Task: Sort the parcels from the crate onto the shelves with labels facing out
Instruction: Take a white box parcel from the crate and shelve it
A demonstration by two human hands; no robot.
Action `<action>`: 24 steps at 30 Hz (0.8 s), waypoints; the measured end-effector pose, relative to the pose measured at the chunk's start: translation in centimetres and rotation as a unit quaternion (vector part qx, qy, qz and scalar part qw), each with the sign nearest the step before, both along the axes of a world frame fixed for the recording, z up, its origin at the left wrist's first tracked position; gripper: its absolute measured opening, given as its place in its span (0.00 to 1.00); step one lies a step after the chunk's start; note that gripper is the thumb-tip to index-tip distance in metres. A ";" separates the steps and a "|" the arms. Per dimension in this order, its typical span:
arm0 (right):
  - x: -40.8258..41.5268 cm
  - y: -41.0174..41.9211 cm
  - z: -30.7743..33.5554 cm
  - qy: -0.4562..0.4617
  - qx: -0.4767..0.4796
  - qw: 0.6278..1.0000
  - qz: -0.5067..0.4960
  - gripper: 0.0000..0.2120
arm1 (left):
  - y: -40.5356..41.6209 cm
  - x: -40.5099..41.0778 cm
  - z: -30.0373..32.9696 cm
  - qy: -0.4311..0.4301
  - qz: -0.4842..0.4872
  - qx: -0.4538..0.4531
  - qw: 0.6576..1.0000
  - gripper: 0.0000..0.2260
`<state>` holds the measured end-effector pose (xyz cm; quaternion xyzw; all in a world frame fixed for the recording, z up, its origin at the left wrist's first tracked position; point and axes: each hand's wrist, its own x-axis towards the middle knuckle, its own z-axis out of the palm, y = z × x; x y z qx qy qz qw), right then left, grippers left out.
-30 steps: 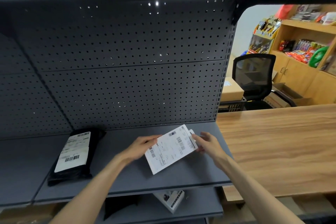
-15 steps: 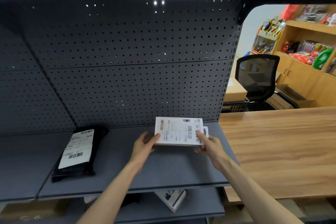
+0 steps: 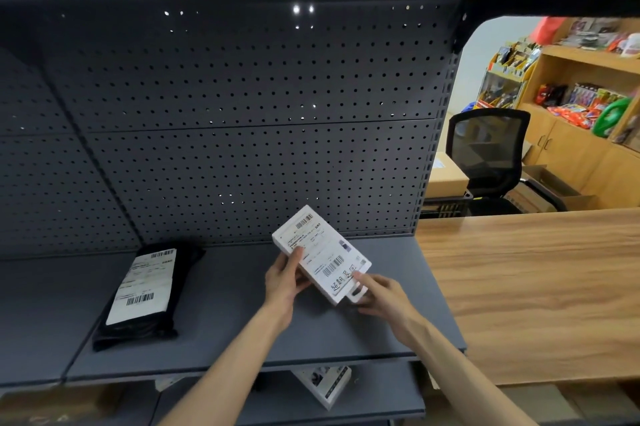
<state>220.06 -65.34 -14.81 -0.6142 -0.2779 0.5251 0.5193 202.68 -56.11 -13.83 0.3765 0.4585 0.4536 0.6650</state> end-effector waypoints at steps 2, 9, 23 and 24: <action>0.8 0.3 0.5 -0.004 0.015 1.000 -0.023 0.20 | 0.7 -0.6 0.6 0.043 -0.029 0.018 0.998 0.10; 0.0 0.8 2.1 -0.013 0.062 0.997 0.042 0.13 | 0.9 -0.1 1.8 0.129 -0.133 0.087 0.979 0.11; -0.1 2.7 4.8 -0.050 0.151 0.987 -0.026 0.10 | -0.3 -0.3 4.1 0.129 -0.116 0.172 0.970 0.12; 0.0 3.0 5.6 -0.060 0.165 0.984 -0.021 0.10 | -0.1 -0.2 4.7 0.129 -0.113 0.185 0.968 0.13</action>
